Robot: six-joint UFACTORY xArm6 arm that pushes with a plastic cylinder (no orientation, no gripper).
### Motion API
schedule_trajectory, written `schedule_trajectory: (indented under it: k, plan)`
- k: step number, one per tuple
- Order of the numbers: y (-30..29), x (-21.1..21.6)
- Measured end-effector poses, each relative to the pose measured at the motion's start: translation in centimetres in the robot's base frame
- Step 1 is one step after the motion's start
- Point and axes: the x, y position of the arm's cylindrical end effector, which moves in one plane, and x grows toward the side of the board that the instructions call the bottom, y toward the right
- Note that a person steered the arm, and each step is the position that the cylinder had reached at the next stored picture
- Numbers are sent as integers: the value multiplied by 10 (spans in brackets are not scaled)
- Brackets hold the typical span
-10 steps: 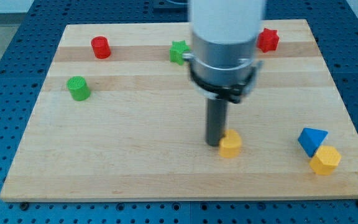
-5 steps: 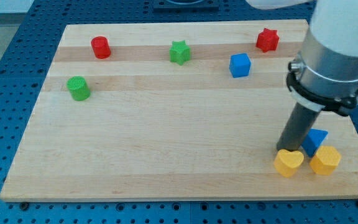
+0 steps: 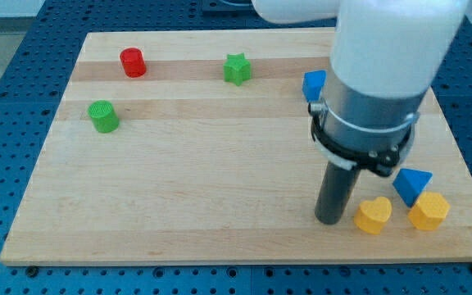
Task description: Push the yellow heart into yellow hexagon
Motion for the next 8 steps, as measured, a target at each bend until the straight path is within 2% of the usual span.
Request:
schedule_trajectory:
  k: [1,3,5,6,7,8]
  plan:
    - [6,19]
    - [26,8]
    - [22,-3]
    - [66,-3]
    - [79,-3]
    - [12,-4]
